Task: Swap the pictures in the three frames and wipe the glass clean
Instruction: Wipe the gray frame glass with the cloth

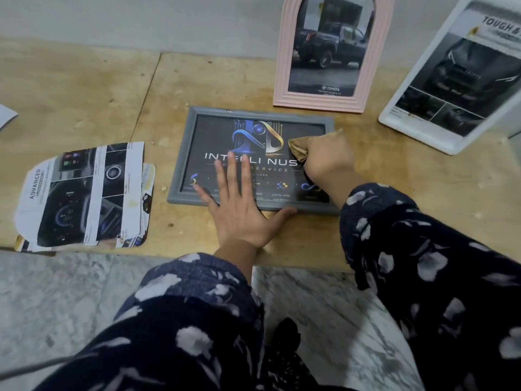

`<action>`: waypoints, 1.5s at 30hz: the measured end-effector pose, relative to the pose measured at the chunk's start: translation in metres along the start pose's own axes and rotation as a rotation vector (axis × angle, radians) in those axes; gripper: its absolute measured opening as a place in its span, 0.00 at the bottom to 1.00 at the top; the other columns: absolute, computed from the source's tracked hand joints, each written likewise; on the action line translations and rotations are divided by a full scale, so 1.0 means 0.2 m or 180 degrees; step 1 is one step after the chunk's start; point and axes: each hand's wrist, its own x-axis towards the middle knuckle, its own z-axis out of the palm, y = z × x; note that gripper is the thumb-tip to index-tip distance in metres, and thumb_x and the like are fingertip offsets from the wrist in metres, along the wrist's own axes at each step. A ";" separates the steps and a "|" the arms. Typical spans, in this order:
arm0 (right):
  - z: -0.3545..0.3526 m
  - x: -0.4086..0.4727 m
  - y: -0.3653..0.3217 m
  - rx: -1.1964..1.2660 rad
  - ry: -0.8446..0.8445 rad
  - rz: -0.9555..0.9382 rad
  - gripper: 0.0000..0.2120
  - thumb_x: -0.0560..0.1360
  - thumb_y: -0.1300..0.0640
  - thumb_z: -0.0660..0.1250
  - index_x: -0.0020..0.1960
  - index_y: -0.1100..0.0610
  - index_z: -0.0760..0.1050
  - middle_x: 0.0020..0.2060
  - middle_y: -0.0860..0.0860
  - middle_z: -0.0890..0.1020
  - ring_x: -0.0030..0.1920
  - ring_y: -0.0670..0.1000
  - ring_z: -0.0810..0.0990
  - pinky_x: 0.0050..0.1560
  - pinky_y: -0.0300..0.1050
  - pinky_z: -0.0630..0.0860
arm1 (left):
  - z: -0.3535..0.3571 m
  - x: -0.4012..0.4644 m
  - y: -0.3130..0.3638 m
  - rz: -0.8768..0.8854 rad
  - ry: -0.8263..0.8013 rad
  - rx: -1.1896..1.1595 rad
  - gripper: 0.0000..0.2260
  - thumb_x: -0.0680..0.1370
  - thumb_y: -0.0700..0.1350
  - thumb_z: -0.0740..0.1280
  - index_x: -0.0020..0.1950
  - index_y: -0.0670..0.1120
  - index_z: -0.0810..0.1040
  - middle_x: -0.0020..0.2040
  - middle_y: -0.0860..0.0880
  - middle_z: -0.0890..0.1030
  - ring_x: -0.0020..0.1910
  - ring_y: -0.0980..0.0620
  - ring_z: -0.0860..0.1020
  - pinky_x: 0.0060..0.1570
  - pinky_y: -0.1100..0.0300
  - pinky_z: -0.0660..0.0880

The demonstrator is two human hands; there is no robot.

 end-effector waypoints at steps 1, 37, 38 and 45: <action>0.01 -0.03 -0.01 0.0030 -0.0027 -0.0021 0.18 0.74 0.62 0.62 0.61 0.49 0.77 0.51 0.53 0.82 0.54 0.56 0.79 0.61 0.49 0.72 | 0.00 0.00 0.00 0.0012 0.0000 -0.0018 0.55 0.63 0.81 0.51 0.79 0.50 0.37 0.79 0.50 0.36 0.77 0.47 0.34 0.68 0.31 0.34; -0.05 0.20 0.21 0.0572 0.0240 0.0421 0.21 0.76 0.66 0.54 0.66 0.56 0.74 0.58 0.58 0.73 0.58 0.62 0.74 0.48 0.48 0.68 | 0.00 0.01 0.01 -0.0005 -0.0046 0.0023 0.54 0.63 0.82 0.48 0.79 0.51 0.40 0.79 0.48 0.39 0.78 0.49 0.39 0.70 0.37 0.31; -0.05 0.19 0.20 0.0512 0.0210 0.0384 0.20 0.76 0.66 0.54 0.65 0.57 0.75 0.58 0.58 0.74 0.57 0.62 0.75 0.46 0.48 0.68 | 0.00 0.01 0.00 -0.0016 -0.0047 0.0014 0.54 0.63 0.82 0.48 0.79 0.51 0.40 0.79 0.48 0.40 0.78 0.49 0.39 0.70 0.37 0.31; -0.03 0.10 0.17 0.0630 -0.0103 0.0401 0.19 0.76 0.67 0.56 0.64 0.57 0.76 0.58 0.57 0.77 0.57 0.59 0.77 0.55 0.49 0.75 | 0.00 0.01 0.01 -0.0086 -0.0022 0.0069 0.56 0.62 0.83 0.47 0.78 0.49 0.36 0.79 0.45 0.41 0.78 0.48 0.38 0.70 0.39 0.31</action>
